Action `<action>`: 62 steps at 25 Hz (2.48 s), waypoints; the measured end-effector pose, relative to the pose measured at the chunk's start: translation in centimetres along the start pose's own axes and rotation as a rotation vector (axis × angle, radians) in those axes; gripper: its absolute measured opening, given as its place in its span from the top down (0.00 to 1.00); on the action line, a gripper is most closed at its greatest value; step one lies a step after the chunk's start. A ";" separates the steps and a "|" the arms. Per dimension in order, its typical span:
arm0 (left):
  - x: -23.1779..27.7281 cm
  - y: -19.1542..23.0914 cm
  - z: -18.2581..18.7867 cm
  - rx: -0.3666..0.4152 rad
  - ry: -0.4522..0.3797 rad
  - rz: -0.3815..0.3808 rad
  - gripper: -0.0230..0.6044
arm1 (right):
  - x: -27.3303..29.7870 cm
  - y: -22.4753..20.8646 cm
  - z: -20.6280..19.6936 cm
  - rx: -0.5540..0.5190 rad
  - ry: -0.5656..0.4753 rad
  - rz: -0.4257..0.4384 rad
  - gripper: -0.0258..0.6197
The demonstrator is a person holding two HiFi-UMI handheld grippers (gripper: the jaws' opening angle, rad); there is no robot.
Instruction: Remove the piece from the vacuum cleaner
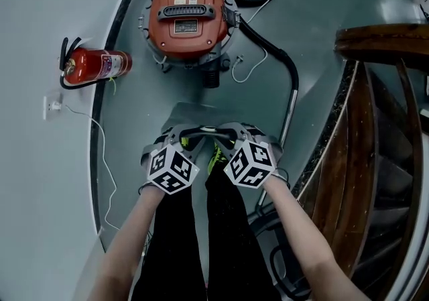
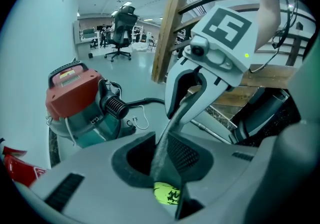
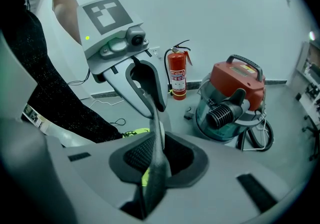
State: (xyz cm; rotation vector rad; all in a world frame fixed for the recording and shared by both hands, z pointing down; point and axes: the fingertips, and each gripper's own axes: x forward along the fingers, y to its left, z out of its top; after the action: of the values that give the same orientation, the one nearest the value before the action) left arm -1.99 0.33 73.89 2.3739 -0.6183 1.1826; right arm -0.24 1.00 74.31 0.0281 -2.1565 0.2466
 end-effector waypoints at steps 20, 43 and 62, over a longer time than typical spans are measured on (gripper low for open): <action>3.9 0.9 -2.5 -0.012 0.008 -0.010 0.83 | 3.9 -0.9 -2.6 0.018 0.015 0.018 0.86; 8.3 4.6 -4.1 -0.015 0.035 -0.063 0.83 | 8.1 -4.6 -4.2 0.132 0.022 0.029 0.86; 11.1 5.4 -6.2 0.007 0.114 -0.109 0.82 | 11.0 -5.3 -5.6 0.230 0.081 0.042 0.83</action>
State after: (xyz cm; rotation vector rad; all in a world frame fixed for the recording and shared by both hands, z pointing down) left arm -2.92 -2.94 87.25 2.2955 -0.4427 1.2631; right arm -1.25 -2.30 87.29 0.1032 -2.0403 0.5107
